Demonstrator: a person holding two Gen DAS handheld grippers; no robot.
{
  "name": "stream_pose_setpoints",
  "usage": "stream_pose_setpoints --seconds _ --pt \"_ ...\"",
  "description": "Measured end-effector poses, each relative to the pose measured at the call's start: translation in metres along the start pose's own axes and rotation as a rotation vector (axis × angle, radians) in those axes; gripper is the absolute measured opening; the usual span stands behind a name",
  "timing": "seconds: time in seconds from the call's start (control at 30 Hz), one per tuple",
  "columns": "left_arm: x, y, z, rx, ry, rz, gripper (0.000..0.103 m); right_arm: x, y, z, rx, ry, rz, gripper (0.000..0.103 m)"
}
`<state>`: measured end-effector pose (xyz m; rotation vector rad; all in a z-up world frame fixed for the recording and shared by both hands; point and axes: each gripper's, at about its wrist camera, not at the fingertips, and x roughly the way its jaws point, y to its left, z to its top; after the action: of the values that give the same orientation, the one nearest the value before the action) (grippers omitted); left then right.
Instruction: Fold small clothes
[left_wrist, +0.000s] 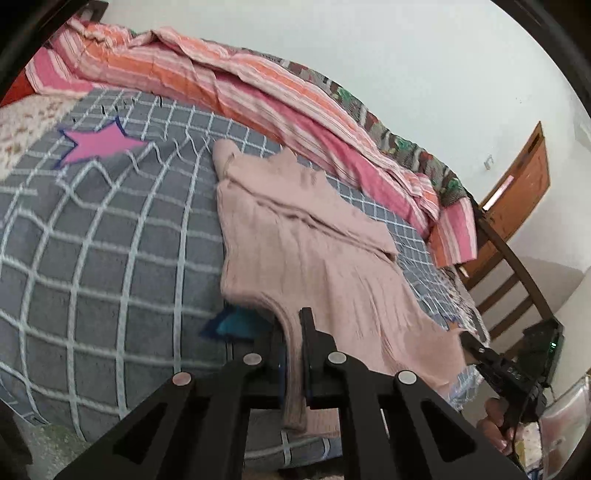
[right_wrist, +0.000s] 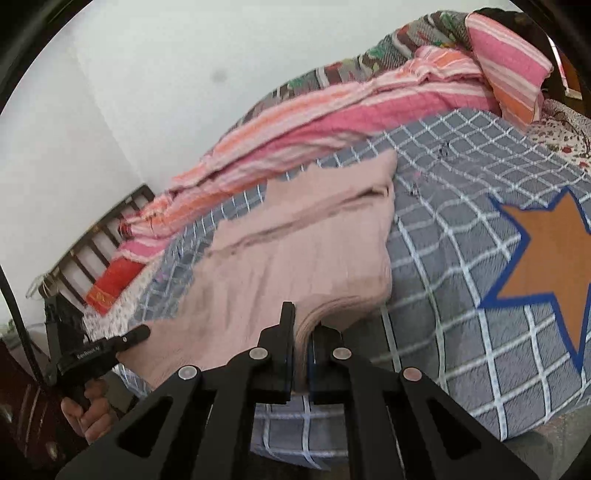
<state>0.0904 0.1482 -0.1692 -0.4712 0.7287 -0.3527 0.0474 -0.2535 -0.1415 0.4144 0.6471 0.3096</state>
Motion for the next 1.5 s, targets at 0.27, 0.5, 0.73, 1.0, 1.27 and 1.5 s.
stream_pose_setpoints --seconds 0.27,0.5,0.73,1.0,1.27,1.5 --pt "0.000 -0.010 0.036 -0.016 -0.070 -0.019 0.007 0.001 -0.001 0.034 0.020 -0.069 0.008 0.005" --pt "0.009 -0.014 0.071 -0.038 -0.122 -0.010 0.007 0.010 -0.010 0.065 0.098 -0.124 0.014 0.005" --pt "0.035 -0.021 0.109 -0.037 -0.146 0.020 0.007 0.038 -0.013 0.106 0.124 -0.146 -0.039 0.005" --pt "0.084 -0.020 0.152 -0.075 -0.159 0.080 0.007 0.081 -0.020 0.147 0.144 -0.152 -0.073 0.005" --pt "0.147 -0.009 0.183 -0.084 -0.128 0.153 0.007 0.147 -0.037 0.178 0.162 -0.118 -0.121 0.005" --pt "0.200 0.014 0.198 -0.120 -0.084 0.179 0.007 0.205 -0.057 0.194 0.176 -0.054 -0.168 0.005"
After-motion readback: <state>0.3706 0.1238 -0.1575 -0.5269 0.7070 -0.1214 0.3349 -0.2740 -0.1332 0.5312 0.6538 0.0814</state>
